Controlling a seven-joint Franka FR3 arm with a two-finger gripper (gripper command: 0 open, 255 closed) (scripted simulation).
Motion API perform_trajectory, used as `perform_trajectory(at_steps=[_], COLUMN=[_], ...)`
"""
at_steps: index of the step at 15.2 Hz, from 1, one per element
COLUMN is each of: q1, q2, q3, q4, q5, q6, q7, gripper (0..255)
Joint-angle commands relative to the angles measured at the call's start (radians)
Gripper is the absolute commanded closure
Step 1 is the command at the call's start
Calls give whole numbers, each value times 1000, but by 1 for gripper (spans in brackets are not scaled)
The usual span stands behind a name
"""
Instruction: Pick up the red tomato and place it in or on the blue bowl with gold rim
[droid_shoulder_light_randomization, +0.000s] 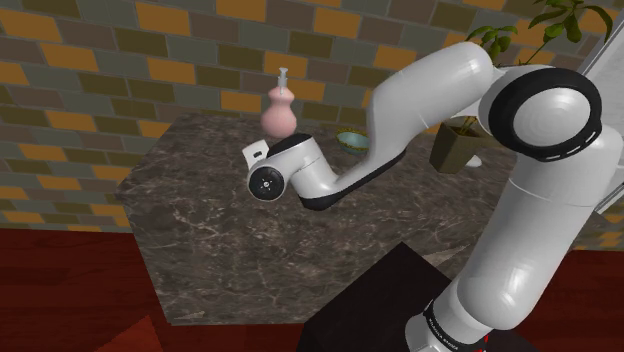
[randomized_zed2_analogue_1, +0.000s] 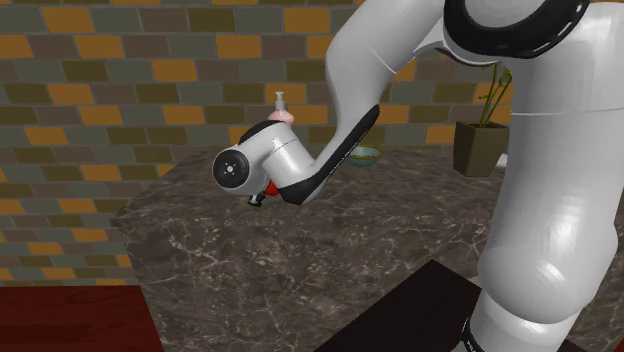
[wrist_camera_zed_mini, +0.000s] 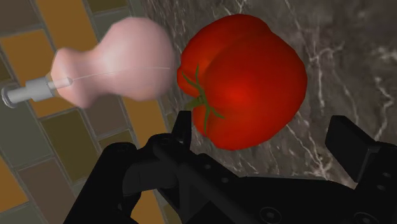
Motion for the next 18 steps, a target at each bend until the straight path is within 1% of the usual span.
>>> perform_trajectory(at_steps=[1,4,12,13,18], q1=[-4,-11,-11,-11,-11], q2=[24,53,53,53,53], q3=[-9,-21,-21,-21,-21], q4=[13,34,33,33,33], q5=[-27,-53,-53,-53,-53], q6=[3,11,11,11,10], q7=[10,16,16,16,17], gripper=[0,0,0,255,255])
